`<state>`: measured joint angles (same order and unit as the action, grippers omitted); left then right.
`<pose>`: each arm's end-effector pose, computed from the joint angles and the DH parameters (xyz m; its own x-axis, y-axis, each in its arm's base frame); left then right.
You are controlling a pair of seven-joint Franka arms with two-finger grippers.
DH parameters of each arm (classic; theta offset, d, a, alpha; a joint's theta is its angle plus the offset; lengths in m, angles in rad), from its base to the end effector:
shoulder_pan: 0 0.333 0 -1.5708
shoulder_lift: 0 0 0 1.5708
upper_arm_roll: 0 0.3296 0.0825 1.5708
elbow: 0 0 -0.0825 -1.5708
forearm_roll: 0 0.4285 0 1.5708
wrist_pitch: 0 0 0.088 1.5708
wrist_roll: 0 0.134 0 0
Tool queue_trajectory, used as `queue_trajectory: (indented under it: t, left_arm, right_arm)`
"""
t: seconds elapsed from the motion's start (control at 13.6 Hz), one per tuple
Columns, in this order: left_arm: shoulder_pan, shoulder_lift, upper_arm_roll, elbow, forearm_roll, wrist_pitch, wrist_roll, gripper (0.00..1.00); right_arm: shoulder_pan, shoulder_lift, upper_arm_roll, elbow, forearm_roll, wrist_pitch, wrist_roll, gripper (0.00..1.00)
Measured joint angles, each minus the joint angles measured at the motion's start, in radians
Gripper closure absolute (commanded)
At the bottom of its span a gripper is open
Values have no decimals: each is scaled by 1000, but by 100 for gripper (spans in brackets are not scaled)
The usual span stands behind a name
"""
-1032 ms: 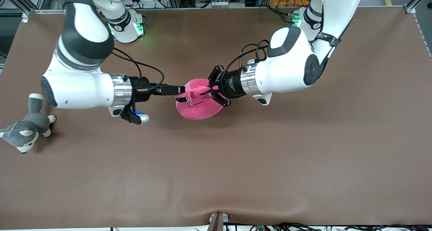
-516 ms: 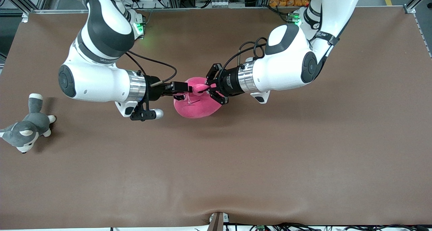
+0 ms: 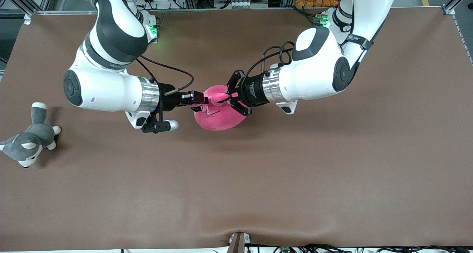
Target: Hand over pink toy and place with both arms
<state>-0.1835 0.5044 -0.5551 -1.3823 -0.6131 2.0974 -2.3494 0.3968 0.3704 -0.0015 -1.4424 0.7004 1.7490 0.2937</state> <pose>0.6001 -0.4900 0.4837 -0.4450 0.6598 -0.6055 0.8751 0.1768 -0.4505 0.6336 0.3457 0.4750 0.9589 0.0417 -0.2808 -0.1311 -0.8122 -0.5684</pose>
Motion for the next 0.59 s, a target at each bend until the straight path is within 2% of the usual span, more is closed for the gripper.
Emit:
queue_trajectory:
  t: [0.15,0.22,0.29,0.37,0.59]
  left_arm:
    - [1,0,0,0,0,0,0,100]
    - [3,0,1,0,0,0,0,91]
    - [4,0,1,1,0,0,0,68]
    - [6,0,1,3,0,1,0,1]
    - [43,-9,2,12,18,-36,0,0]
  right_arm:
    - [-1,0,-5,1,0,2,0,100]
    - [-6,0,-7,1,0,3,0,100]
    - [-14,0,-9,2,0,3,0,100]
    - [-24,0,-10,3,0,3,0,100]
    - [-67,0,-13,5,-47,3,-9,100]
